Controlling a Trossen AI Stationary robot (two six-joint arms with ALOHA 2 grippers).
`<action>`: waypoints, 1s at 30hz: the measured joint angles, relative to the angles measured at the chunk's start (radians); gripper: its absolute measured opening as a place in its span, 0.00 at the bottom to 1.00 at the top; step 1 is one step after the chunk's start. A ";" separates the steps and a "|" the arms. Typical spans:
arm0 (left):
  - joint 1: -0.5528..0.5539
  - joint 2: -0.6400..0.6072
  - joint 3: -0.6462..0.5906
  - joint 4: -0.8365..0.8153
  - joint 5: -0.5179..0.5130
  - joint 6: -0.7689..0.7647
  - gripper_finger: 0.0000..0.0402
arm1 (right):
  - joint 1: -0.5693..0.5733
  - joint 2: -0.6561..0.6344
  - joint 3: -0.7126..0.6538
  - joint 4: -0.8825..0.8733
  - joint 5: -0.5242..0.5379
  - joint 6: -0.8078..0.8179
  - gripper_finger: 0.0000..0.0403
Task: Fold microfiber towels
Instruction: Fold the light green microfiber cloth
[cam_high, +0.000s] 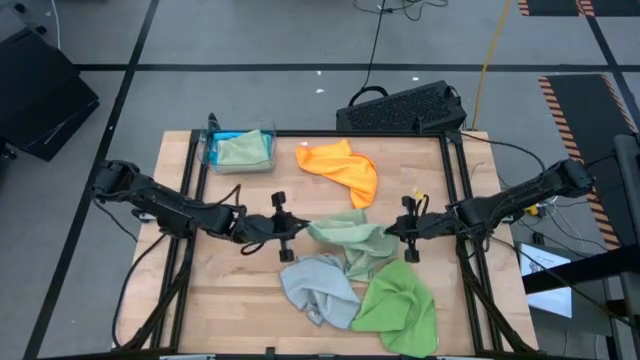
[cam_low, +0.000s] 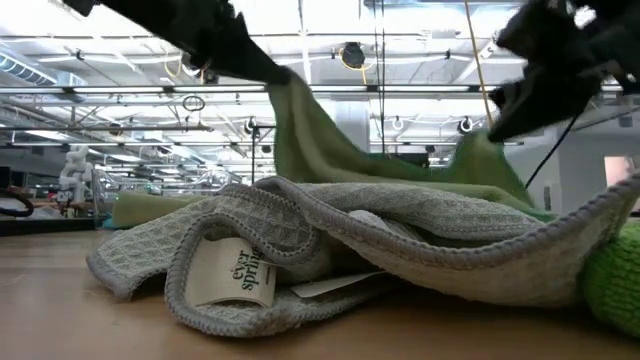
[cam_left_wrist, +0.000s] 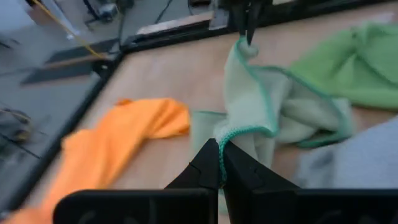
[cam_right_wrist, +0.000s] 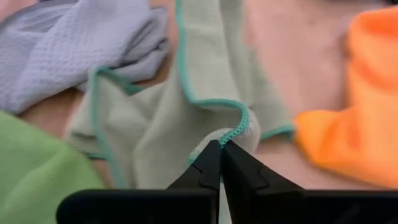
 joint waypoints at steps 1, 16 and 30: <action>0.006 -0.010 -0.002 0.016 -0.014 0.028 0.02 | 0.000 -0.005 0.037 -0.055 0.025 -0.011 0.01; 0.008 -0.256 0.177 -0.012 0.074 0.178 0.02 | 0.025 -0.025 0.532 -0.499 0.251 -0.156 0.00; -0.003 -0.213 0.514 -0.563 -0.166 0.014 0.02 | 0.038 -0.002 0.828 -0.787 0.454 -0.091 0.00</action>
